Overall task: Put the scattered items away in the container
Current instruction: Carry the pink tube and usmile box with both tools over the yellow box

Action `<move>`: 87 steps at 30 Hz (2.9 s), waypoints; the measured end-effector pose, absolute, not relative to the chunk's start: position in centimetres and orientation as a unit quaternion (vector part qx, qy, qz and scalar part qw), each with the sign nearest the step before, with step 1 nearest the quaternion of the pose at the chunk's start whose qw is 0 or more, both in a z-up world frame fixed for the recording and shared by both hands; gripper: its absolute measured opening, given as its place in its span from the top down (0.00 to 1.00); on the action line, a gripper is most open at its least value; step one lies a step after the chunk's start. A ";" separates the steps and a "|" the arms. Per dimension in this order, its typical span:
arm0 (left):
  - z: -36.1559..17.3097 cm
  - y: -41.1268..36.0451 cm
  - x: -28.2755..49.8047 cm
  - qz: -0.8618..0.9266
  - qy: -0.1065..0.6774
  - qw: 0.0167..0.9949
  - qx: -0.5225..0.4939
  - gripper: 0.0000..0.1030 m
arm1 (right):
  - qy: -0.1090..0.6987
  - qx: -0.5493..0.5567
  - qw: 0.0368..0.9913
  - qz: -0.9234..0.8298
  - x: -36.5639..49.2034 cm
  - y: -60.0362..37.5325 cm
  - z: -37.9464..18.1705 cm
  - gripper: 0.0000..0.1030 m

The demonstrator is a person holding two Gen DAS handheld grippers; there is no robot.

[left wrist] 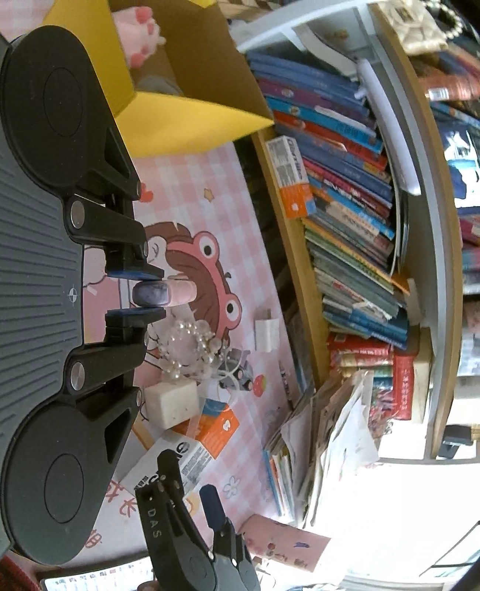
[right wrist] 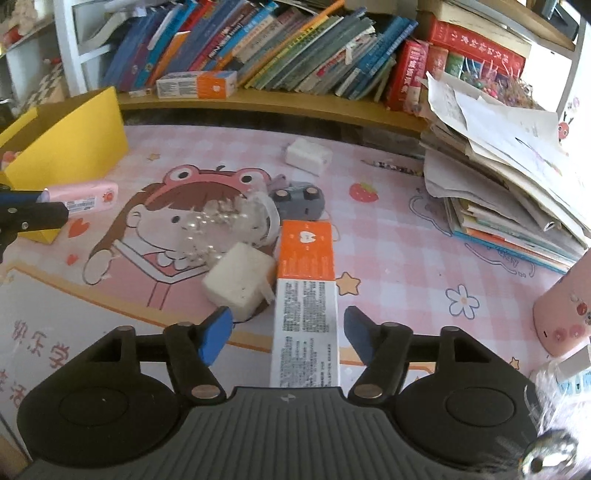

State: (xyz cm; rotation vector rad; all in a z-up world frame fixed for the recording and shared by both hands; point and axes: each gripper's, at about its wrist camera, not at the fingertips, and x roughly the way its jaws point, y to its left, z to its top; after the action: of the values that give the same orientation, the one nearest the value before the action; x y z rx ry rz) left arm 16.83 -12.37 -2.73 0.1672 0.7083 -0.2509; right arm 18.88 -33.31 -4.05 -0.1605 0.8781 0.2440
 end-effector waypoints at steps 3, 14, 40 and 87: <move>-2.9 -12.2 16.6 -0.120 0.349 0.926 0.077 0.87 | 0.430 -0.084 0.891 0.114 18.9 -33.4 -4.4 0.32; -3.0 -12.3 16.0 -0.126 0.355 0.924 0.072 0.87 | 0.463 -0.098 0.875 0.104 21.8 -33.8 -7.4 0.63; -1.7 -12.2 14.2 -0.194 0.337 0.920 0.051 0.87 | 0.411 -0.015 0.909 0.061 15.4 -35.1 -1.9 0.64; 0.9 7.0 5.9 -0.209 0.287 0.934 0.042 0.87 | 0.395 -0.051 0.908 0.127 7.6 -12.1 0.2 0.64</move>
State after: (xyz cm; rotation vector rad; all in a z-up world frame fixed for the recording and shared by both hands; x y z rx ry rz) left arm 5.88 6.97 0.86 0.0850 0.5876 -0.4280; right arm 7.63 -12.11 0.21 -0.1049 0.8149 0.2627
